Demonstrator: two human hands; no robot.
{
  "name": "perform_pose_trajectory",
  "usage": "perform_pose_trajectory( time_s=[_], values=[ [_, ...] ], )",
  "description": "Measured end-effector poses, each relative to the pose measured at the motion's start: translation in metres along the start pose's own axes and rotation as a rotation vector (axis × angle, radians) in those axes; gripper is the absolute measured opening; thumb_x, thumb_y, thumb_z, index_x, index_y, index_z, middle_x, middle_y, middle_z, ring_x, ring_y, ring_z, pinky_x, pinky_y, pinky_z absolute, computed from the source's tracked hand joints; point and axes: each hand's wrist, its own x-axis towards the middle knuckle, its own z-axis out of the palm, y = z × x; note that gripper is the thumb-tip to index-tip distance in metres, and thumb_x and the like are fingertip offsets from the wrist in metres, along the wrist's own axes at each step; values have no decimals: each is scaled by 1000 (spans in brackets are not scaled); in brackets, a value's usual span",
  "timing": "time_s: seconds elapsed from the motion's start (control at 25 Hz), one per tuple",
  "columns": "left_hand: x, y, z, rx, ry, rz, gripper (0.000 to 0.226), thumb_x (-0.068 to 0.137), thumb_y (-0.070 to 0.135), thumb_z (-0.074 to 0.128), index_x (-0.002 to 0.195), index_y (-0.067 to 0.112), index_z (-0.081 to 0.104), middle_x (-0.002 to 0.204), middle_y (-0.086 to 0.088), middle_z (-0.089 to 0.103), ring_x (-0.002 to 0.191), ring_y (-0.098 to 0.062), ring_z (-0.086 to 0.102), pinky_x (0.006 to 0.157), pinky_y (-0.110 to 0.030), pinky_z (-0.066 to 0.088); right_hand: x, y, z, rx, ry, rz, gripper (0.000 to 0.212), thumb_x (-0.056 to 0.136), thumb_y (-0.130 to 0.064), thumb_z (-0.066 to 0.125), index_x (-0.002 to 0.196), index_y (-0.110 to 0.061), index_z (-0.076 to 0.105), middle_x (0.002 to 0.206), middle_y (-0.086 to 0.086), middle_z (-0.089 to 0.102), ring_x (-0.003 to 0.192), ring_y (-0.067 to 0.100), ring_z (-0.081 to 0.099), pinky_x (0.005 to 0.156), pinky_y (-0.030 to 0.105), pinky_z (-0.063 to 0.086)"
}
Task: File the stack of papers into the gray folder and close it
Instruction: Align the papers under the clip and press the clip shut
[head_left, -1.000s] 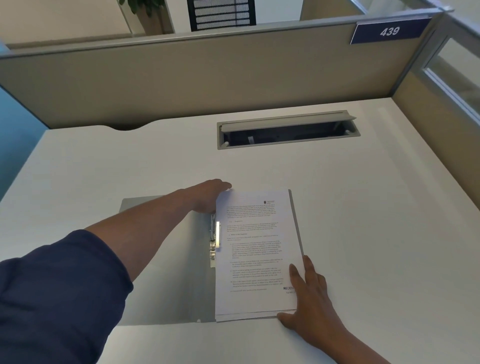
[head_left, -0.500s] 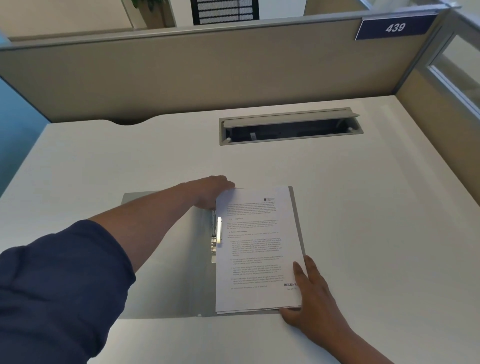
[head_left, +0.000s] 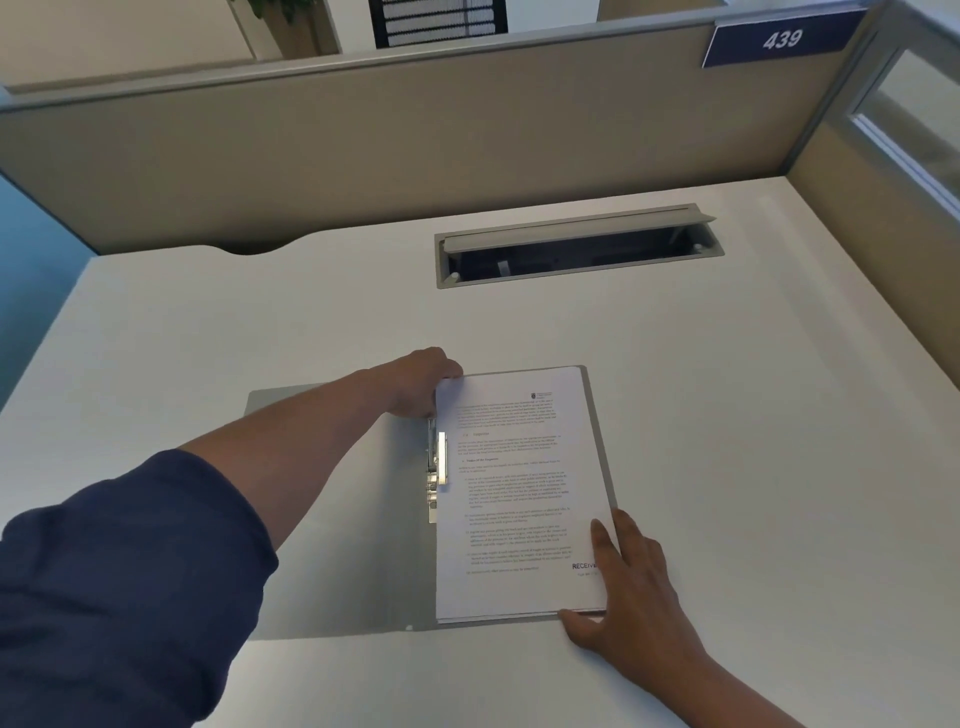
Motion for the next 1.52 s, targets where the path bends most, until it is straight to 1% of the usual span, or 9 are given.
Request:
perform_pose_trajectory(
  time_s=[0.24, 0.4, 0.56, 0.64, 0.8, 0.92, 1.08, 1.32, 1.52],
  values=[
    [3, -5, 2, 51, 11, 8, 28, 79, 11, 73, 106, 10, 67, 108, -7, 56, 101, -27, 59, 87, -46, 53, 0, 0, 3, 33, -21, -20, 107, 80, -59, 66, 159, -20, 4, 164, -3, -24, 148, 17, -8, 117, 29, 22],
    [1, -5, 2, 21, 8, 6, 29, 81, 13, 74, 108, 13, 64, 108, -5, 56, 102, -25, 59, 88, -46, 53, 1, -1, 8, 67, -45, -34, 108, 84, -47, 69, 158, -24, -6, 146, -11, -49, 150, 16, -18, 113, 22, 9],
    [3, 0, -1, 0, -25, -71, 54, 82, 15, 75, 131, 16, 53, 124, -7, 53, 114, -25, 54, 97, -43, 50, 1, 1, 5, 82, -43, -36, 101, 84, -44, 70, 158, -28, 3, 146, -15, -46, 151, 14, -11, 109, 17, 14],
    [7, 7, -10, 2, -123, -154, 59, 82, 14, 74, 135, 16, 49, 129, -6, 52, 114, -26, 56, 96, -41, 52, 0, 3, 4, 87, -27, -45, 98, 83, -45, 71, 157, -30, 10, 148, -17, -41, 151, 12, -6, 108, 16, 17],
    [24, 37, -34, 164, -282, -286, 38, 86, 16, 61, 123, 8, 55, 121, -8, 60, 96, -24, 58, 78, -34, 49, 0, 5, 3, 98, -24, -57, 92, 80, -49, 70, 154, -31, 18, 154, -20, -27, 149, 14, -2, 113, 25, 27],
    [45, 66, -25, 105, -124, -219, 44, 93, 31, 59, 130, 10, 53, 128, -9, 57, 109, -26, 57, 90, -37, 50, 0, 8, 2, 121, -22, -62, 92, 80, -49, 71, 154, -31, 19, 162, -14, -22, 149, 14, 0, 113, 26, 29],
    [69, 119, 8, -203, 133, -118, 68, 90, 55, 62, 145, 17, 46, 145, -6, 49, 130, -27, 50, 106, -43, 44, -2, 9, 4, 117, -14, -85, 90, 82, -51, 67, 154, -32, 16, 150, -21, -38, 149, 12, -6, 114, 25, 26],
    [86, 150, 28, -157, 331, -237, 62, 79, 60, 64, 120, 14, 56, 118, -5, 55, 112, -29, 52, 92, -43, 48, -2, 6, -2, 115, -61, -87, 86, 85, -41, 65, 154, -36, 14, 150, -19, -39, 149, 12, -10, 114, 30, 31],
    [93, 158, 28, -128, 333, -303, 61, 81, 55, 63, 122, 11, 52, 119, -6, 52, 114, -30, 48, 90, -41, 45, 0, 5, -6, 136, -96, -53, 84, 89, -29, 63, 153, -41, 11, 160, -16, -30, 150, 13, -6, 116, 30, 31]
  ],
)
